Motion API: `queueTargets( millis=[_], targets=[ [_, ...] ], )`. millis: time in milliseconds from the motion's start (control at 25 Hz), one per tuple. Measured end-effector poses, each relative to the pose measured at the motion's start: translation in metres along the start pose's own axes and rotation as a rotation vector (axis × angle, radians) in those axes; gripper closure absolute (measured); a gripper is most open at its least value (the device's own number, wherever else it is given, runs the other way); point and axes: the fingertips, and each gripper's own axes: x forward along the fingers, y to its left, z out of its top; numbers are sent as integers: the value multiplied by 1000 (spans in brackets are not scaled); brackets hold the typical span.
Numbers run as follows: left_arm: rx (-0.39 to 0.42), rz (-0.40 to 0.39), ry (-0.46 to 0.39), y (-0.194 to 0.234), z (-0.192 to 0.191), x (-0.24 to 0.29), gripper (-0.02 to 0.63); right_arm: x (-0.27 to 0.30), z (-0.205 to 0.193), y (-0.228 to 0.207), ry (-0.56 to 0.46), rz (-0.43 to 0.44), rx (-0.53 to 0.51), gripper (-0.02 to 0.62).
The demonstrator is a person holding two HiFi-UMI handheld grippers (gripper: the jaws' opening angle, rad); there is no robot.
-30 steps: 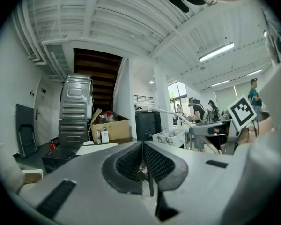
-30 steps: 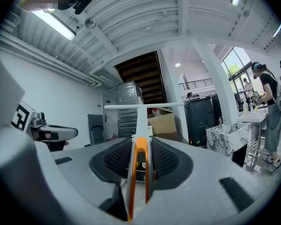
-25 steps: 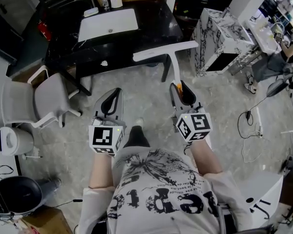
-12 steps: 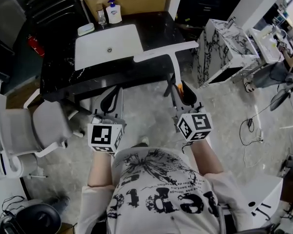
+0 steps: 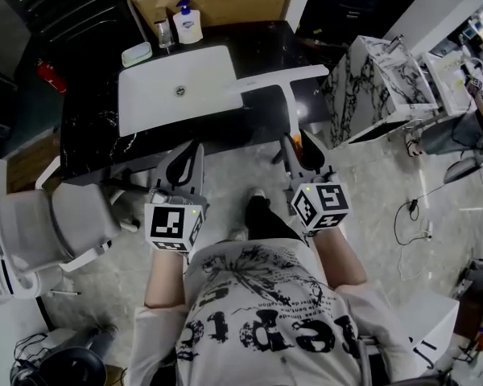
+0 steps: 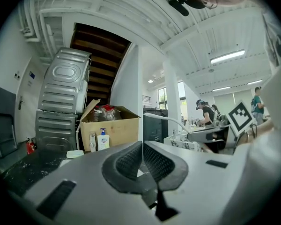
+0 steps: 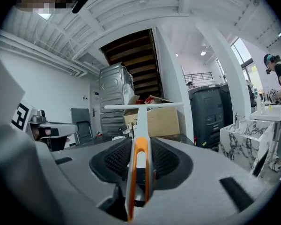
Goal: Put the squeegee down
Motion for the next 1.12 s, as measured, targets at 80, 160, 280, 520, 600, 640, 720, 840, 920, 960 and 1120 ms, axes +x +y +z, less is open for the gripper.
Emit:
queueTargets(
  millis=[80,160,280,520,600,640,720,840,920,960,1120],
  targets=[
    [0,2,-1,4,-1,19,594,18,3,-13,-4,1,3,472],
    [3,3,-6,6,0,38,594,37,6,-26,-4,5,3,472],
    [6,6,-13,11,5,69,594,69,12,-46,2,9,6,472],
    [31,35,-24,30,19,137,594,139,27,-86,16,36,-3,472],
    [30,42,-29,36,20,160,594,162,28,-100,26,43,1,472],
    [30,46,-29,39,20,170,594,173,27,-106,33,47,2,472],
    [30,57,-27,46,17,190,594,195,24,-119,49,53,8,472],
    [24,68,-17,54,13,215,594,223,14,-134,83,59,23,472],
    [19,81,-13,60,13,227,594,239,5,-142,112,63,23,472],
    [18,87,-17,63,12,232,594,248,0,-146,128,63,22,472],
    [12,83,-18,71,4,250,594,274,-25,-161,205,47,31,472]
  ],
)
